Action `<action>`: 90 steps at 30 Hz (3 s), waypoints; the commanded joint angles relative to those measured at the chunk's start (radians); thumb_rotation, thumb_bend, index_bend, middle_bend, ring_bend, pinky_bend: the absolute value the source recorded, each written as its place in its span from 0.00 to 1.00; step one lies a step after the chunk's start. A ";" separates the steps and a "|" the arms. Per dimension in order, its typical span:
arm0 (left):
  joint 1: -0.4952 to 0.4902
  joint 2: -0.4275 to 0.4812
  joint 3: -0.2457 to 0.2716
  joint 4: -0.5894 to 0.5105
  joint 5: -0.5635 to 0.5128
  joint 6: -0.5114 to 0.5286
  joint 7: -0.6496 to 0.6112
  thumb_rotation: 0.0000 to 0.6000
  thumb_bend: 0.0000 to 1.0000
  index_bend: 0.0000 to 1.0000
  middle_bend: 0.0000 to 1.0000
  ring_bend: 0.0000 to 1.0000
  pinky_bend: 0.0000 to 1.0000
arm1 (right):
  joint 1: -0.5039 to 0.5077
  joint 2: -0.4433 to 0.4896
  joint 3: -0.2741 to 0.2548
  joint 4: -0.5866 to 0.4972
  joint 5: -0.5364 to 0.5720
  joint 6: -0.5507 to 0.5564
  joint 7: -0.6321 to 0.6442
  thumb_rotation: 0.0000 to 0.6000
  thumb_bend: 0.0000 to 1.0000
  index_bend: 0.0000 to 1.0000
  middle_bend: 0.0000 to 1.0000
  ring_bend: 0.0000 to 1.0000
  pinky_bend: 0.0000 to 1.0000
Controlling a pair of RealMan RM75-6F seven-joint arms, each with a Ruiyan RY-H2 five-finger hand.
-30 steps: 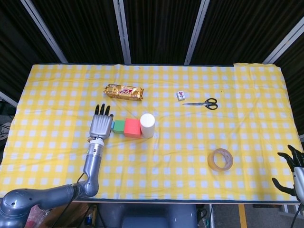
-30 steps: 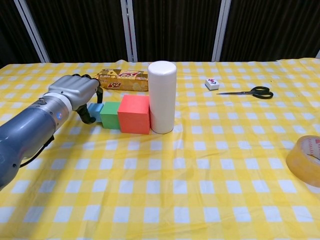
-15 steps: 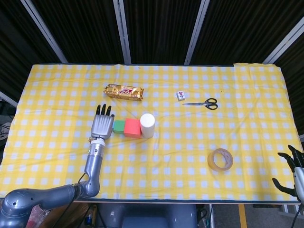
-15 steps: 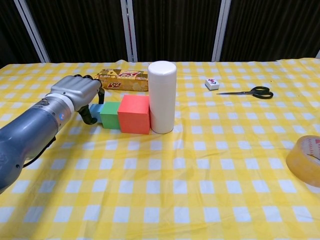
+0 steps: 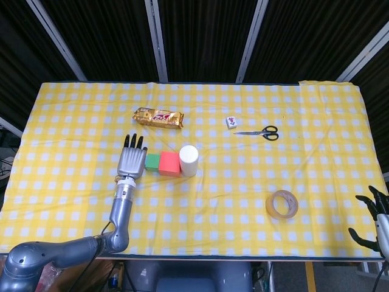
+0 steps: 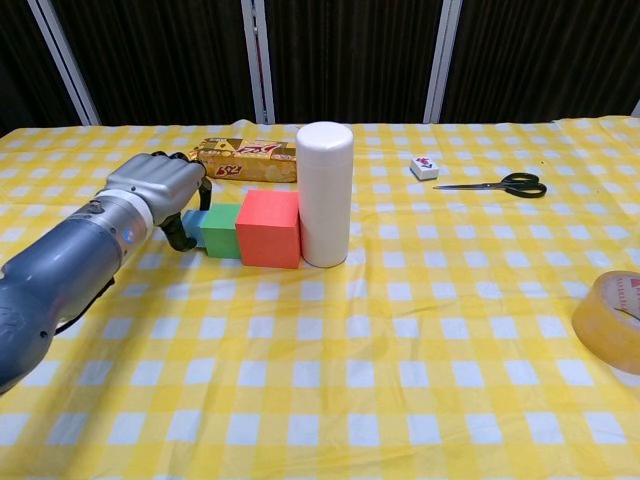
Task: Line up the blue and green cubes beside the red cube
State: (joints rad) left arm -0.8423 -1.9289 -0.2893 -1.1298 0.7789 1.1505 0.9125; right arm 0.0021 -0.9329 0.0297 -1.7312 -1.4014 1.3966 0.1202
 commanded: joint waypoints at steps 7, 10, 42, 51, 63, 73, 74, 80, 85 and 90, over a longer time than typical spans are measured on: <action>-0.001 -0.004 0.000 0.003 -0.003 -0.001 0.008 1.00 0.40 0.46 0.07 0.00 0.00 | 0.000 0.000 0.000 0.000 -0.001 0.000 0.000 1.00 0.32 0.21 0.00 0.00 0.00; 0.000 -0.005 0.001 0.005 -0.005 -0.003 0.011 1.00 0.40 0.46 0.07 0.00 0.00 | 0.001 0.000 0.000 0.000 0.000 -0.001 0.000 1.00 0.32 0.21 0.00 0.00 0.00; 0.001 -0.005 0.003 0.002 -0.010 -0.005 0.037 1.00 0.26 0.41 0.05 0.00 0.00 | 0.001 0.002 0.001 -0.001 0.001 -0.002 0.002 1.00 0.32 0.21 0.00 0.00 0.00; 0.002 0.006 0.002 -0.018 -0.011 0.003 0.045 1.00 0.19 0.37 0.05 0.00 0.00 | 0.001 0.000 0.001 -0.002 0.003 -0.002 -0.002 1.00 0.32 0.21 0.00 0.00 0.00; 0.012 0.072 -0.012 -0.123 -0.037 0.038 0.091 1.00 0.19 0.28 0.02 0.00 0.00 | 0.000 0.001 0.003 0.000 0.005 0.000 0.001 1.00 0.32 0.21 0.00 0.00 0.00; 0.100 0.280 -0.082 -0.535 -0.203 0.076 0.062 1.00 0.20 0.19 0.00 0.00 0.00 | -0.001 0.002 0.000 -0.002 0.005 -0.003 -0.001 1.00 0.32 0.21 0.00 0.00 0.00; 0.120 0.324 -0.069 -0.600 -0.201 0.082 0.056 1.00 0.20 0.19 0.00 0.00 0.00 | -0.002 0.003 0.000 -0.003 0.004 -0.002 0.001 1.00 0.32 0.21 0.00 0.00 0.00; 0.268 0.532 0.081 -0.821 -0.030 0.154 -0.035 1.00 0.22 0.19 0.00 0.00 0.00 | -0.011 0.004 0.000 -0.003 0.000 0.017 0.004 1.00 0.32 0.21 0.00 0.00 0.00; 0.417 0.625 0.223 -0.779 0.311 0.272 -0.247 1.00 0.23 0.19 0.00 0.00 0.00 | -0.014 -0.002 0.001 -0.006 -0.011 0.032 -0.004 1.00 0.32 0.21 0.00 0.00 0.00; 0.510 0.653 0.317 -0.676 0.502 0.376 -0.352 1.00 0.24 0.19 0.00 0.00 0.00 | -0.016 -0.005 0.004 -0.007 -0.009 0.040 -0.009 1.00 0.32 0.21 0.00 0.00 0.00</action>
State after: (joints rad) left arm -0.4467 -1.3359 -0.0832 -1.8824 1.1124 1.4178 0.6911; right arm -0.0140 -0.9373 0.0338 -1.7380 -1.4104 1.4362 0.1110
